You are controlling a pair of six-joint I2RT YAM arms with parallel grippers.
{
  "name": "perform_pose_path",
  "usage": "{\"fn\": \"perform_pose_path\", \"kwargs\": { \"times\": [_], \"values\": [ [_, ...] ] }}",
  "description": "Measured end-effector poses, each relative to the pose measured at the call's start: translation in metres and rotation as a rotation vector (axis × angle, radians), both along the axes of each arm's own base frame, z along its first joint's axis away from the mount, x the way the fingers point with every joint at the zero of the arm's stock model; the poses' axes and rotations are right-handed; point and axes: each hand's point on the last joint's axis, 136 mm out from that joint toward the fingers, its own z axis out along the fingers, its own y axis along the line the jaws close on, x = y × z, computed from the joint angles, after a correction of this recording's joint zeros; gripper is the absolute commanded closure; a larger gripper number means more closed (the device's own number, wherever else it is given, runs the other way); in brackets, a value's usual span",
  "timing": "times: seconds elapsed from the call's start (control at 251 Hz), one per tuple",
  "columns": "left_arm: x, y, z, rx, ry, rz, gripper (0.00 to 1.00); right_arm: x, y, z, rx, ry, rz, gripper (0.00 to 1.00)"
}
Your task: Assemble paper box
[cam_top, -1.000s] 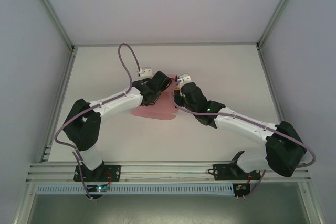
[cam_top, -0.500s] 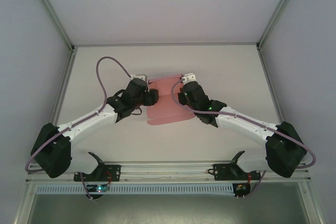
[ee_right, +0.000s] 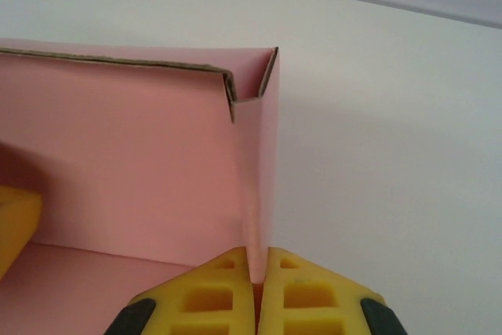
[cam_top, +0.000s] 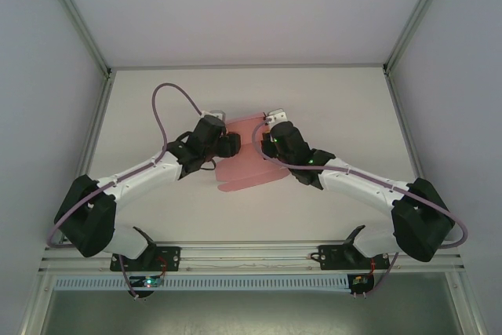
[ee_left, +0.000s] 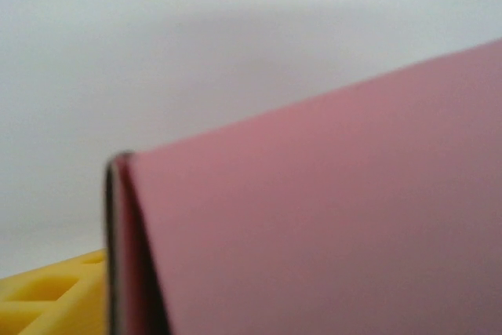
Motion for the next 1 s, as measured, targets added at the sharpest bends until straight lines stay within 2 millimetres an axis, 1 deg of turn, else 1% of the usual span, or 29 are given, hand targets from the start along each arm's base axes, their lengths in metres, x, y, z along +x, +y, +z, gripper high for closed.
{"fn": "perform_pose_path", "kwargs": {
  "times": [0.184,0.239,0.283,0.299,0.323,0.435,0.535,0.607,0.654,0.69,0.758,0.778,0.898,1.002],
  "values": [
    [0.003,0.006,0.003,0.022,-0.008,0.027,0.19,0.002,-0.003,0.002,-0.009,-0.01,-0.017,1.0],
    [0.002,0.004,0.004,0.015,-0.007,0.018,0.14,0.003,-0.003,0.002,-0.014,-0.01,-0.022,1.0],
    [-0.001,0.0,0.008,-0.002,-0.007,-0.005,0.07,0.004,-0.003,0.001,-0.023,-0.009,-0.028,1.0],
    [-0.002,-0.002,0.01,-0.013,-0.009,-0.018,0.02,0.005,-0.003,0.001,-0.025,-0.008,-0.03,1.0],
    [-0.005,-0.005,0.014,-0.026,-0.014,-0.041,0.0,0.005,-0.004,0.0,-0.03,-0.006,-0.033,1.0],
    [-0.02,-0.014,0.037,-0.112,-0.045,-0.118,0.0,0.006,-0.004,-0.005,-0.044,0.005,-0.036,1.0],
    [-0.028,-0.007,0.056,-0.136,-0.089,-0.115,0.0,0.007,-0.005,-0.007,-0.048,0.011,-0.038,1.0],
    [-0.032,0.005,0.065,-0.124,-0.116,-0.08,0.09,0.008,-0.007,-0.007,-0.048,0.012,-0.044,1.0],
    [-0.035,0.013,0.066,-0.116,-0.123,-0.053,0.21,0.008,-0.008,-0.007,-0.047,0.012,-0.047,1.0],
    [-0.036,0.02,0.065,-0.109,-0.123,-0.035,0.27,0.009,-0.009,-0.007,-0.045,0.014,-0.049,1.0],
    [-0.039,0.028,0.059,-0.093,-0.114,-0.013,0.42,0.01,-0.01,-0.007,-0.041,0.017,-0.05,1.0],
    [-0.039,0.03,0.056,-0.085,-0.112,-0.014,0.43,0.01,-0.01,-0.007,-0.041,0.017,-0.05,1.0],
    [-0.04,0.029,0.042,-0.064,-0.076,-0.018,0.44,0.01,-0.009,-0.007,-0.028,0.024,-0.04,1.0],
    [-0.038,0.025,0.025,-0.044,-0.032,-0.03,0.52,0.008,-0.006,-0.004,-0.006,0.027,-0.027,1.0]
  ]
}}
